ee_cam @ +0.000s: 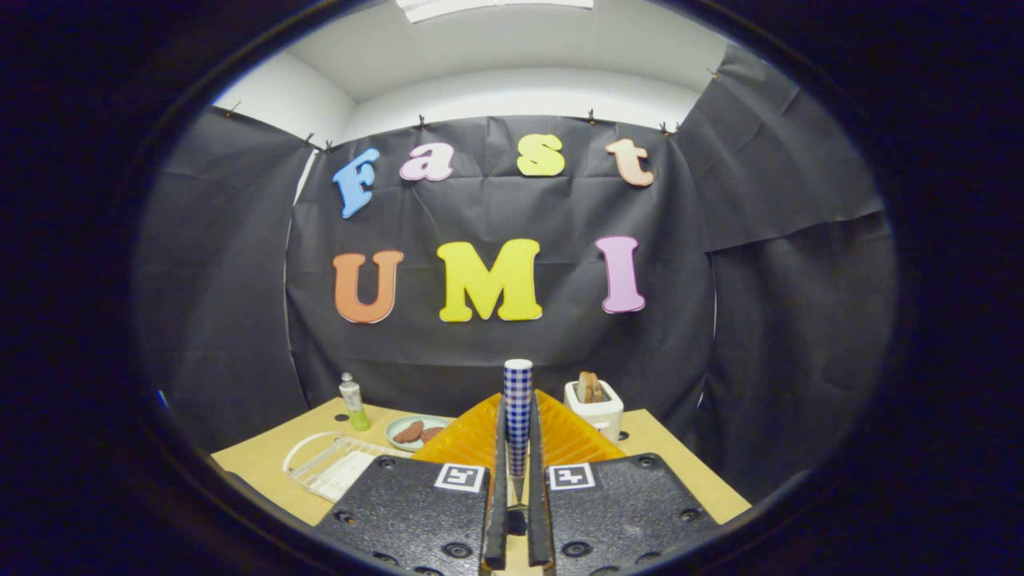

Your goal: Take the plate from the dish rack, then take the spoon from the basket and place it into the plate.

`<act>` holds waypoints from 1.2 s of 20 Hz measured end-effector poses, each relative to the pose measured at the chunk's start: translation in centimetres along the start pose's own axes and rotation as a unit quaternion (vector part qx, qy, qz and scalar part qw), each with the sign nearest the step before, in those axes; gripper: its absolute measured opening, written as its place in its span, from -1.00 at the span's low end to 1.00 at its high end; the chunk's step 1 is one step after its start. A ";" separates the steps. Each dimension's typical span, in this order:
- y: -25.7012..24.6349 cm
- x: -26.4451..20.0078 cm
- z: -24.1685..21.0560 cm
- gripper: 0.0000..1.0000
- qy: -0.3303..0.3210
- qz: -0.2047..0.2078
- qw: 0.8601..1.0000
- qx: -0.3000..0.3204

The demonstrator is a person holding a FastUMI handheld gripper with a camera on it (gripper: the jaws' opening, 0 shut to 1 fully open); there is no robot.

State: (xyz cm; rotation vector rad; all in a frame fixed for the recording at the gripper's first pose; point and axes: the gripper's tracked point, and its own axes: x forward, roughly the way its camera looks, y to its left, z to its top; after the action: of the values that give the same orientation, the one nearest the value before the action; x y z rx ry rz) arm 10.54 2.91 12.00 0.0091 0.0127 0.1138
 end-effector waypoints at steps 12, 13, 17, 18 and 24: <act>9.6 -5.7 -15.4 -0.69 0.000 0.022 0.999 0.024; 10.3 -5.7 -16.9 -0.69 0.006 0.024 0.999 0.031; 12.0 -5.1 -22.1 -0.69 0.031 0.025 0.999 0.003; 12.2 -4.8 -23.6 -0.69 0.043 0.025 0.999 -0.012; 11.8 -4.9 -25.8 -0.68 0.048 0.018 0.999 -0.012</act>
State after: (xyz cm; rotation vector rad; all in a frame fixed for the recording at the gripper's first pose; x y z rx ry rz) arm 4.00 14.33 -13.61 -0.0194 0.1081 0.1495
